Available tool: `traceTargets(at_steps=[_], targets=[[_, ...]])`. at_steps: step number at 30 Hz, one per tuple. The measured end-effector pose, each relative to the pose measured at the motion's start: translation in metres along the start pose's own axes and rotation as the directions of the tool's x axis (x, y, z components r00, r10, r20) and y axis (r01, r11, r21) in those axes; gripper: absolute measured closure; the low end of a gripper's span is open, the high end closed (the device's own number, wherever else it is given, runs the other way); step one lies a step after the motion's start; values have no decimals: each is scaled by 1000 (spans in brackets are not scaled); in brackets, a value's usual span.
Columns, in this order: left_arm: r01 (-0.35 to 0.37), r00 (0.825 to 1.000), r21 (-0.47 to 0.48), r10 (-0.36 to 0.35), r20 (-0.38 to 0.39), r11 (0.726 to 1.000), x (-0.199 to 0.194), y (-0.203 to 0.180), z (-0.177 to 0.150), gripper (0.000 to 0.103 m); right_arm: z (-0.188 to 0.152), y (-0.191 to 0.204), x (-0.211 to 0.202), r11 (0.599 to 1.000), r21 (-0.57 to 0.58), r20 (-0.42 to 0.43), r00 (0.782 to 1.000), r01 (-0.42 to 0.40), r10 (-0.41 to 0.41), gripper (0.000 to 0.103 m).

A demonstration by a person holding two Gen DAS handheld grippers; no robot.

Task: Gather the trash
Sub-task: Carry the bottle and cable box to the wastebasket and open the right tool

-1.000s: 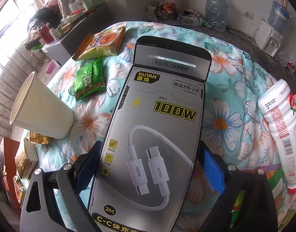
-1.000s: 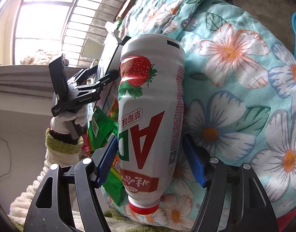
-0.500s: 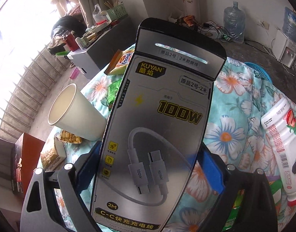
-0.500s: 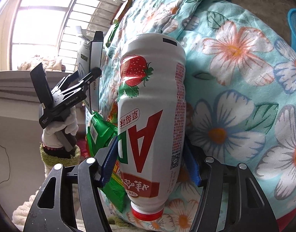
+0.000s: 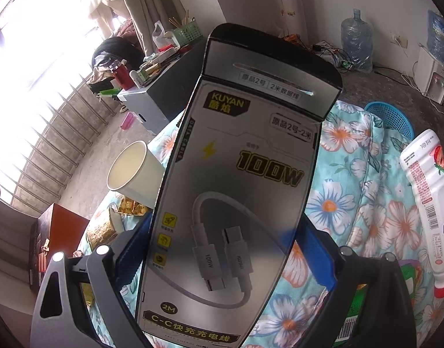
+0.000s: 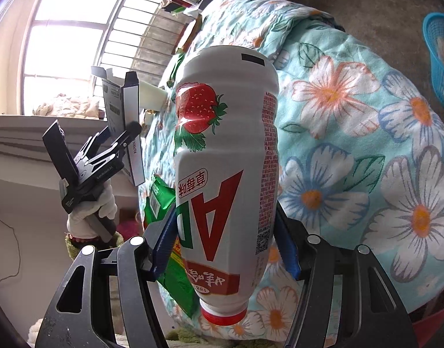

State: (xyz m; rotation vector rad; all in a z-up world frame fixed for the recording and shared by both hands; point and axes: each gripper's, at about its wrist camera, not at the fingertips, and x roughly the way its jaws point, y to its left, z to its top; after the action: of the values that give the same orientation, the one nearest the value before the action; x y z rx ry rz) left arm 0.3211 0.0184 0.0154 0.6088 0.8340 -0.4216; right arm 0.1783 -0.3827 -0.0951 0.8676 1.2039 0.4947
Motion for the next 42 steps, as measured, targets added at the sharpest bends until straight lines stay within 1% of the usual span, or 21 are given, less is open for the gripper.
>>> traceTargets(at_steps=[5,8,10,13,16,20,24,32,36,42], targets=[[-11,998,-26,13,61,1000,-33,3,-2,11,-8,-1,-22,1000,-5,58,998,-6,6,45],[-4,995,-45,8,100,999,-53,1,0,11,-18,-3,-38,1000,-9,105,994,-16,17,45],[16,993,-50,-10,119,999,-64,1,2,11,-27,-7,-51,999,-13,137,990,-30,32,45],[45,990,-33,-40,135,998,-77,-11,10,11,-38,-15,-68,998,-13,186,980,-62,63,45],[77,986,-12,-74,150,997,-89,-29,19,11,-44,-23,-85,996,-8,226,970,-89,89,45],[141,975,14,-141,169,990,-103,-57,32,11,-52,-39,-105,994,0,269,958,-107,103,45],[189,966,47,-195,170,981,-110,-88,43,11,-61,-57,-118,992,11,304,945,-129,120,45],[250,955,106,-264,139,962,-114,-142,64,11,-74,-88,-145,984,40,368,918,-176,150,45],[269,951,135,-286,120,954,-109,-166,76,11,-73,-101,-156,979,57,391,906,-198,160,45],[321,937,153,-338,94,935,-100,-202,90,11,-71,-120,-170,974,85,422,893,-209,155,45]])
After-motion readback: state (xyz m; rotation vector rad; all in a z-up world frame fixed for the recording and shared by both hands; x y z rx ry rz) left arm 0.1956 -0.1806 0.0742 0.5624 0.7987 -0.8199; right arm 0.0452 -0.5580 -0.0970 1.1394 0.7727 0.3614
